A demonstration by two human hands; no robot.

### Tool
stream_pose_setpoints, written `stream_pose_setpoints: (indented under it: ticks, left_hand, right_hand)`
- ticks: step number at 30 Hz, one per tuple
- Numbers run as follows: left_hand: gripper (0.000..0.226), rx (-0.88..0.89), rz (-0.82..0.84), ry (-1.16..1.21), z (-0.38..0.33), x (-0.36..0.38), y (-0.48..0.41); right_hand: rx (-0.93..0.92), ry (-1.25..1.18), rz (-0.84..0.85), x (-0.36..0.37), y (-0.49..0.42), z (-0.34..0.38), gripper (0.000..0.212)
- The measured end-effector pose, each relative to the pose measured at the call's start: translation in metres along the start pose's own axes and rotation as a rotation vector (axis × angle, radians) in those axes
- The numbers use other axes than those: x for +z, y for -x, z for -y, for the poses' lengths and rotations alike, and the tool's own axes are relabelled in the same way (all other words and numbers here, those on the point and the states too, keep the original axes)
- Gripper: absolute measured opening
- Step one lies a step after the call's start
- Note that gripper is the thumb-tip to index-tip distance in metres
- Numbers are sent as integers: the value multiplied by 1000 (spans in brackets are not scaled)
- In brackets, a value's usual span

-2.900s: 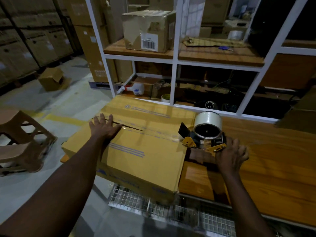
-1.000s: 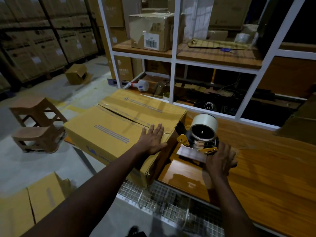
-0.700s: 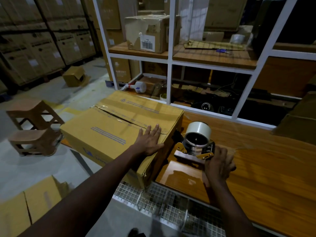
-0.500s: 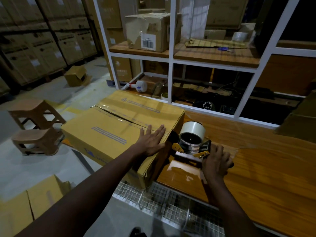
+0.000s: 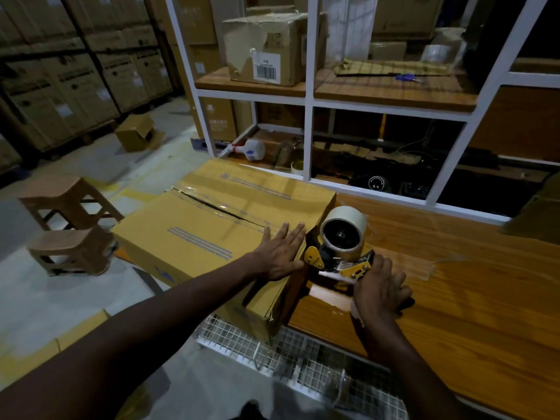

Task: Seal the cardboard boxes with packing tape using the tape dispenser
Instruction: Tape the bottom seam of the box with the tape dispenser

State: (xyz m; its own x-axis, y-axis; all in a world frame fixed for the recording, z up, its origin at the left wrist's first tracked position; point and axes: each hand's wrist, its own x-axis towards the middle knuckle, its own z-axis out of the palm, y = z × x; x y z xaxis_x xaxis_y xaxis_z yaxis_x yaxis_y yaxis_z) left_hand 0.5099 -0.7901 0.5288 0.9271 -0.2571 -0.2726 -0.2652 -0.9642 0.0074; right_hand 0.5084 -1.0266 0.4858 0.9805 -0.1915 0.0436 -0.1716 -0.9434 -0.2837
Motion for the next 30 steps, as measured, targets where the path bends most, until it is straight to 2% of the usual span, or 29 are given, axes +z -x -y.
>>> stream_pose_setpoints:
  ticks: [12, 15, 17, 19, 22, 24, 26, 28, 30]
  left_hand:
    - [81, -14, -6, -1, 0, -4, 0]
    - [81, -28, 0, 7, -2, -6, 0]
    - [81, -35, -8, -1, -3, -5, 1]
    - [79, -30, -13, -12, -2, -4, 2]
    - [77, -23, -17, -52, 1, -3, 2]
    - [77, -27, -22, -67, 3, -3, 2]
    - [76, -34, -27, -69, 6, -2, 1]
    - [77, -43, -39, -67, 8, -2, -1]
    - [78, -55, -56, -69, 7, -2, -2]
  right_hand:
    - [144, -174, 332, -1, -5, 7, 51]
    - [156, -277, 406, 76, -46, -21, 57]
    - [161, -297, 394, 99, -49, -28, 56]
    - [114, -259, 323, 41, -10, -8, 46]
    - [60, -206, 214, 11, 15, -5, 40]
    - [-14, -178, 195, 17, 26, -14, 34]
    - [-106, -91, 209, 30, 42, -26, 39]
    - [-93, -30, 228, 39, 51, -34, 45]
    - [-69, -47, 202, 38, 49, -40, 41]
